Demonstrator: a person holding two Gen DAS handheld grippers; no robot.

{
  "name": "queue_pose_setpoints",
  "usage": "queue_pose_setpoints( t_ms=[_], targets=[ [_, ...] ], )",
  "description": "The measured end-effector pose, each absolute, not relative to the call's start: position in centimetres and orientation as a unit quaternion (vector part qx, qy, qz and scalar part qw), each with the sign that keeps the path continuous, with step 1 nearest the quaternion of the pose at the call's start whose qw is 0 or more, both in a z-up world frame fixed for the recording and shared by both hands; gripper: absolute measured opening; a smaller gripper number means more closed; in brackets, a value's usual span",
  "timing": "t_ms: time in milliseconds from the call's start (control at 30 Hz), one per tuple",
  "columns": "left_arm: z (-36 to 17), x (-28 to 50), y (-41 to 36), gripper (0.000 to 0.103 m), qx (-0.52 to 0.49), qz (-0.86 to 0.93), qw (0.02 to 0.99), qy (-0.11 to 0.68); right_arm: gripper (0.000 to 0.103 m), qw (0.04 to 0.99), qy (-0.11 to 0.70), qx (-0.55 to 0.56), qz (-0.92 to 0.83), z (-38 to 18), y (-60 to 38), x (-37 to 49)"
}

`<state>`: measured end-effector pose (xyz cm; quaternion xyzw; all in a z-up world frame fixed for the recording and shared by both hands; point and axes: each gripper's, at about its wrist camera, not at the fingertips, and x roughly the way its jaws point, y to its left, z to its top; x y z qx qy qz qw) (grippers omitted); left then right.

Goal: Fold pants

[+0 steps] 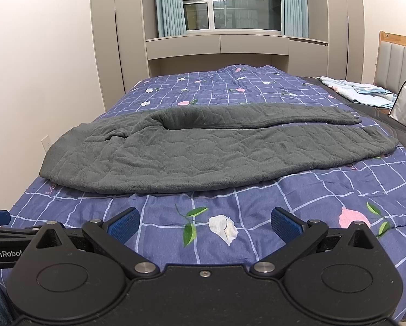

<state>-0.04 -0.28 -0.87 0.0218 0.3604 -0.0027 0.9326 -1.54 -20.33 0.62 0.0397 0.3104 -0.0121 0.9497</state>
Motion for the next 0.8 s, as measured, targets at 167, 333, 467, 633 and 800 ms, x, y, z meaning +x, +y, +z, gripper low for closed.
queue_pose_setpoints(
  t_ms=[167,333,467,633,800],
  targets=[
    [-0.9,0.0,-0.3,0.103,0.023,-0.003,0.932,0.363,0.103,0.950,0.311,0.040,-0.012,0.8,-20.4,-1.5],
    [-0.7,0.3,-0.5,0.103,0.024,-0.001,0.931,0.365,0.103,0.949,0.311,0.041,-0.012,0.5,-20.4,-1.5],
    [-0.4,0.6,-0.5,0.103,0.024,-0.001,0.931,0.364,0.103,0.949,0.311,0.040,-0.011,0.5,-20.4,-1.4],
    [0.4,1.6,-0.5,0.103,0.023,0.001,0.929,0.369,0.103,0.949,0.312,0.036,-0.011,0.7,-20.6,-1.0],
    [2.6,3.3,-0.8,0.103,0.029,-0.007,0.928,0.371,0.103,0.957,0.290,0.026,0.004,2.9,-21.2,-0.8]
  ],
)
